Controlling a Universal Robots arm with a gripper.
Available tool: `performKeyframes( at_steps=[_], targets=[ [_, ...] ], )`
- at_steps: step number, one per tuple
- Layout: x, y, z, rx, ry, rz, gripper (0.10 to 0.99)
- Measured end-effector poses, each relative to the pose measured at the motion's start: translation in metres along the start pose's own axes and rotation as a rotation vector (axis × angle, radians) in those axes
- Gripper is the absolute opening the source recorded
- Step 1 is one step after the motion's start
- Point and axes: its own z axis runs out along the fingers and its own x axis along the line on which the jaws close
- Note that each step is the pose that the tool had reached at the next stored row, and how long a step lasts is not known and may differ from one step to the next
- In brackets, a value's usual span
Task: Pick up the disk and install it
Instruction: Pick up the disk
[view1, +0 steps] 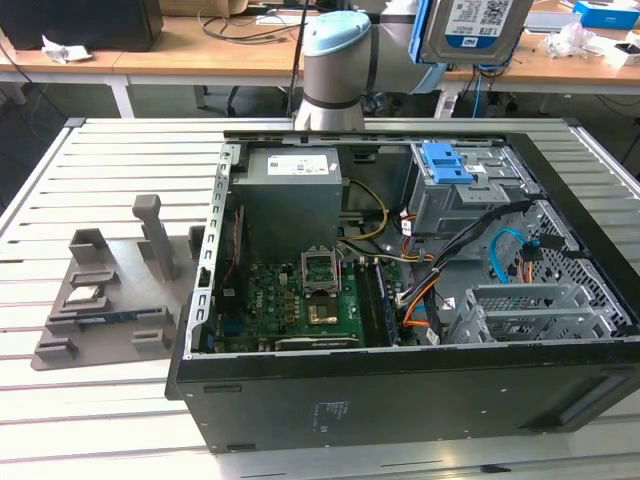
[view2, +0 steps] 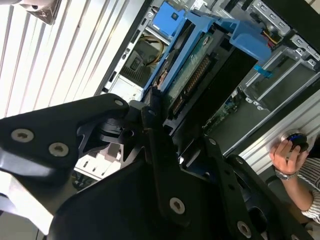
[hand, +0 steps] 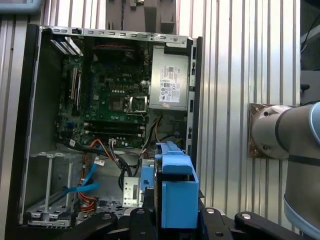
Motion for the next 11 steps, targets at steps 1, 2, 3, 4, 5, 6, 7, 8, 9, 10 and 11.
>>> performKeyframes(
  at_steps=[1,2,3,4,5,6,7,8,9,10,11],
  targets=[
    [0.0002,-0.0039,-0.0002,0.000,-0.0002,0.000,0.365],
    [0.0004,-0.0079,-0.0005,-0.001,-0.0001,0.000,0.365],
    [0.0006,-0.0118,-0.0008,-0.001,-0.0001,0.000,0.365],
    [0.0009,-0.0175,-0.0011,-0.002,-0.0001,0.000,0.365],
    [0.0010,-0.0212,-0.0013,-0.002,-0.0001,0.000,0.365],
    [0.0013,-0.0271,-0.0015,-0.003,-0.0001,0.000,0.365],
    [0.0015,-0.0304,-0.0014,-0.004,-0.0002,0.000,0.365],
    [0.0016,-0.0326,-0.0008,-0.004,-0.0005,0.000,0.365],
    [0.0017,-0.0341,0.0000,-0.005,-0.0003,0.000,0.365],
    [0.0017,-0.0348,0.0012,-0.005,-0.0002,0.000,0.365],
    [0.0018,-0.0352,0.0049,-0.006,-0.0002,0.000,0.365]
  ],
)
